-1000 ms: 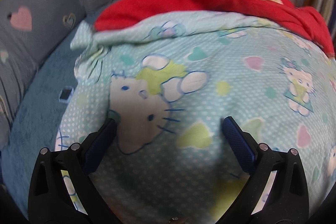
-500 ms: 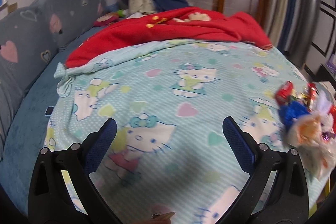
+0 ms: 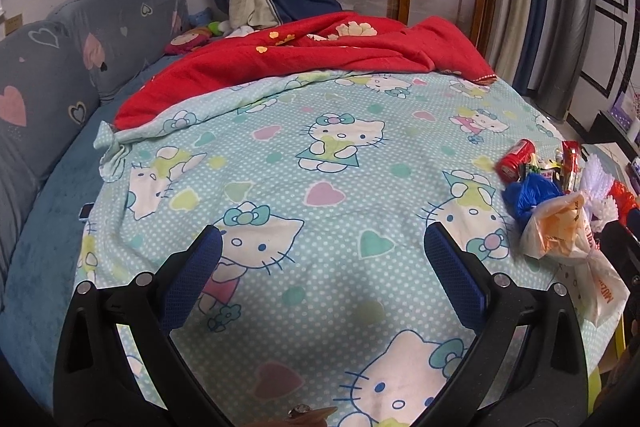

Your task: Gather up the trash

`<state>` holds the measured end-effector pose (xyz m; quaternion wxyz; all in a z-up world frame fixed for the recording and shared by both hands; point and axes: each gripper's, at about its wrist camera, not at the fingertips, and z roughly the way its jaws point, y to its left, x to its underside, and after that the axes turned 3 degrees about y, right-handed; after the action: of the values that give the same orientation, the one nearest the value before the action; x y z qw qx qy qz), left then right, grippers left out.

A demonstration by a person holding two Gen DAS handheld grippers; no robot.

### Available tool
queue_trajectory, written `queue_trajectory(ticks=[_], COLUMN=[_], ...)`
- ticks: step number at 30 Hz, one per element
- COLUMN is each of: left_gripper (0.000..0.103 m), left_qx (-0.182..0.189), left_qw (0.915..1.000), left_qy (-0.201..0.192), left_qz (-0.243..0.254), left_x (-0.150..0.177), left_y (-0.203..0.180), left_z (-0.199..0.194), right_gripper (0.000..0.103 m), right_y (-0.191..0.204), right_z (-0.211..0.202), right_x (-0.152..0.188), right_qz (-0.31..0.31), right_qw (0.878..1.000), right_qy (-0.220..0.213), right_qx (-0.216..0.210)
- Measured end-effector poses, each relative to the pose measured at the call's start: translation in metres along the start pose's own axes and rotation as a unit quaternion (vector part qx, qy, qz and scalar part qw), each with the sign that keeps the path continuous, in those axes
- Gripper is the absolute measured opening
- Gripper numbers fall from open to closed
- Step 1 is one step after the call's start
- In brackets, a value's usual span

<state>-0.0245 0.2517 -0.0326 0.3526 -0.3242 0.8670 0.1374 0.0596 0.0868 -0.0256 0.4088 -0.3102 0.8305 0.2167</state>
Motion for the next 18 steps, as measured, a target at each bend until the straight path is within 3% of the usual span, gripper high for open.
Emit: queue_trajectory(ticks=[18], left_gripper=[0.093], left_qx=[0.011], left_qw=[0.9998], left_qy=[0.011], left_qz=[-0.013], left_x=[0.0032], left_y=[0.0009], left_z=[0.0008], right_gripper=[0.097], right_y=[-0.0032], right_z=[-0.0003], right_x=[0.0012], right_qz=[0.003], right_qw=[1.0], right_qy=[-0.001], right_qx=[0.012])
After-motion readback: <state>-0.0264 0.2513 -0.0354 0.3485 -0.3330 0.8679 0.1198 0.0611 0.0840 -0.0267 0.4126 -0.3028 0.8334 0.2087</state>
